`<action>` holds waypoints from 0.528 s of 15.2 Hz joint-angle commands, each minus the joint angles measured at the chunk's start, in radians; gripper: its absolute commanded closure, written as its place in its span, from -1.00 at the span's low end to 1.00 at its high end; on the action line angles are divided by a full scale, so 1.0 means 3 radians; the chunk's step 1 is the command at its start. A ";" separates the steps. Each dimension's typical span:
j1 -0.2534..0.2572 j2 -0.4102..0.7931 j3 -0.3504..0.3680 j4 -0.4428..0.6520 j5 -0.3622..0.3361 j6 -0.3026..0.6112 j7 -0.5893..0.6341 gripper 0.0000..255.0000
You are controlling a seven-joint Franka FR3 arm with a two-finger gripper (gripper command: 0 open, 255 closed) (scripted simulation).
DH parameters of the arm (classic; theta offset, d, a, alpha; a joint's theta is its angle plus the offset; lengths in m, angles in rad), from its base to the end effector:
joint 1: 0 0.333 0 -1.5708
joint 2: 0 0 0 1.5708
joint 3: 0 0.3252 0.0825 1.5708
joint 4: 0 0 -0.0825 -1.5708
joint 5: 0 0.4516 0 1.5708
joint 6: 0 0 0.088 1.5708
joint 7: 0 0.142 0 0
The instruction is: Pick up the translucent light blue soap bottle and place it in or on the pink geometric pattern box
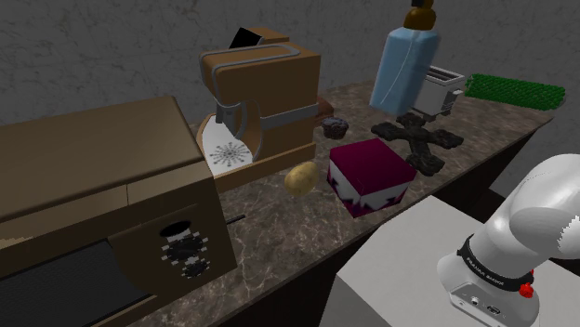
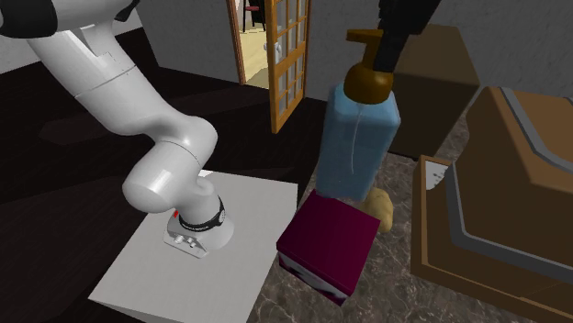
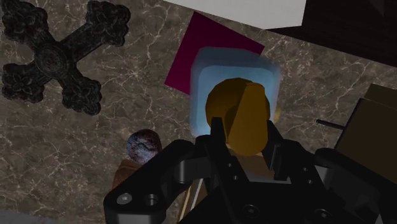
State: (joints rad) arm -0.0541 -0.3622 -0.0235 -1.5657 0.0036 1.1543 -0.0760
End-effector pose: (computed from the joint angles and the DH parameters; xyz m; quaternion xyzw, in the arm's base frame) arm 0.4332 -0.0360 0.7593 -0.9997 -0.0008 0.0241 0.0077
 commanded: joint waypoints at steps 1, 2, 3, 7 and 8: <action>-0.0002 -0.0054 -0.0004 -0.0127 -0.0004 0.0074 -0.0008 1.00; -0.0002 -0.0085 -0.0004 -0.0207 -0.0004 0.0122 -0.0008 1.00; -0.0002 -0.0115 -0.0003 -0.0284 -0.0005 0.0171 -0.0008 1.00; -0.0003 -0.0224 -0.0002 -0.0582 -0.0007 0.0358 -0.0008 1.00; -0.0004 -0.0250 -0.0002 -0.0653 -0.0007 0.0404 -0.0008 1.00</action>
State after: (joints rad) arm -0.0552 -0.4276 -0.0243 -1.7376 0.0014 1.2600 -0.0787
